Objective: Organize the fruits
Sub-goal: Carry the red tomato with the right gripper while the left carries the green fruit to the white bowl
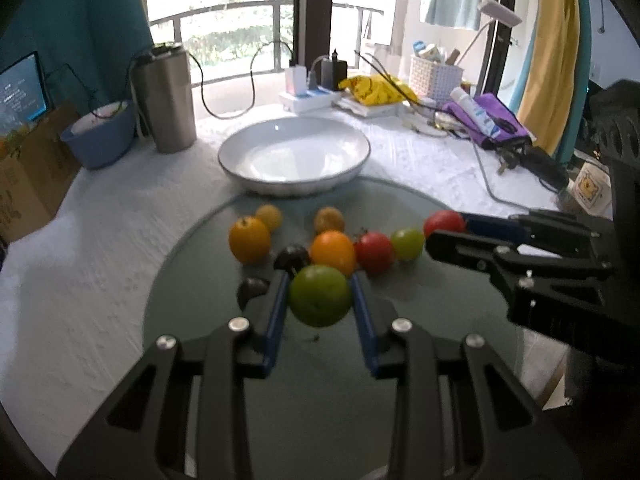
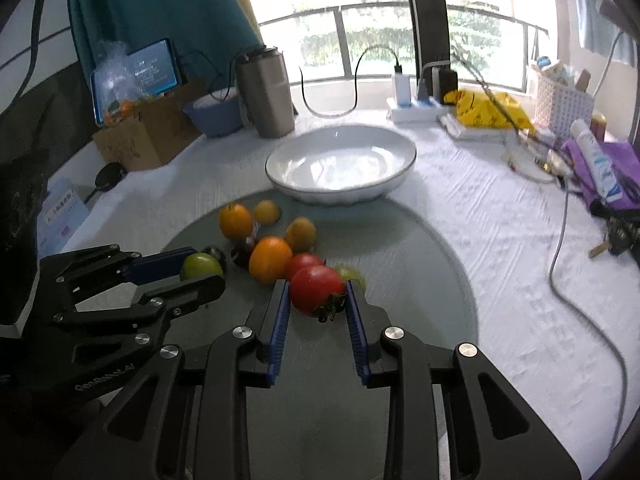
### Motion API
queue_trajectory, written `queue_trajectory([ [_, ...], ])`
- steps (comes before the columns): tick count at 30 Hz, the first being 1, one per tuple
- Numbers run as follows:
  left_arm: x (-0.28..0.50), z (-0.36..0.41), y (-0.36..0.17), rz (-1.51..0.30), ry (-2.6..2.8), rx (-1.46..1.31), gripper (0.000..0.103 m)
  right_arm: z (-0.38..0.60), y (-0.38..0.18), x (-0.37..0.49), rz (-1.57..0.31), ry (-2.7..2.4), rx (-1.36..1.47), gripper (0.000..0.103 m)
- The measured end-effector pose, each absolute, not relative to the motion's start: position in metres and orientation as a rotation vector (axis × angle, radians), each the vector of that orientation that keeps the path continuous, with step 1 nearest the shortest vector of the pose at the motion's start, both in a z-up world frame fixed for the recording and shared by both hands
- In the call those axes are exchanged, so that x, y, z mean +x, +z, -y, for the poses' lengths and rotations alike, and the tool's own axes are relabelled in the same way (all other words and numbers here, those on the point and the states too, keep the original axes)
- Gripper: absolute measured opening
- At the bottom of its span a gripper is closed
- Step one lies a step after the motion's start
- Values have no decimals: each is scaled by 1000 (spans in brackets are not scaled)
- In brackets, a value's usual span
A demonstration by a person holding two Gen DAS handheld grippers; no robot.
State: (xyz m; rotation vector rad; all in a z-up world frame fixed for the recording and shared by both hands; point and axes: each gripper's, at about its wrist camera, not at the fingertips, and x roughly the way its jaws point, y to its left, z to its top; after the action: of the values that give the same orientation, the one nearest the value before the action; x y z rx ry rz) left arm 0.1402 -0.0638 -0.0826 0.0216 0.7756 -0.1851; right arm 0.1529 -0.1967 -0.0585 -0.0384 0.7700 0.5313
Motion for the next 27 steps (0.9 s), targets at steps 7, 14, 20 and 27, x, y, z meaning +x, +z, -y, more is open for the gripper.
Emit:
queue_trajectory([
  [7, 157, 52, -67, -744, -169, 3, 33, 197, -43, 171, -716, 515, -52, 30],
  [14, 186, 34, -62, -734, -148, -23, 33, 194, -35, 199, -701, 505, -72, 30],
  [20, 219, 26, -64, -743, -161, -38, 33, 182, -37, 226, -711, 515, -93, 30],
  [27, 256, 17, -69, -767, -172, -90, 33, 165, -44, 257, -738, 536, -103, 30],
])
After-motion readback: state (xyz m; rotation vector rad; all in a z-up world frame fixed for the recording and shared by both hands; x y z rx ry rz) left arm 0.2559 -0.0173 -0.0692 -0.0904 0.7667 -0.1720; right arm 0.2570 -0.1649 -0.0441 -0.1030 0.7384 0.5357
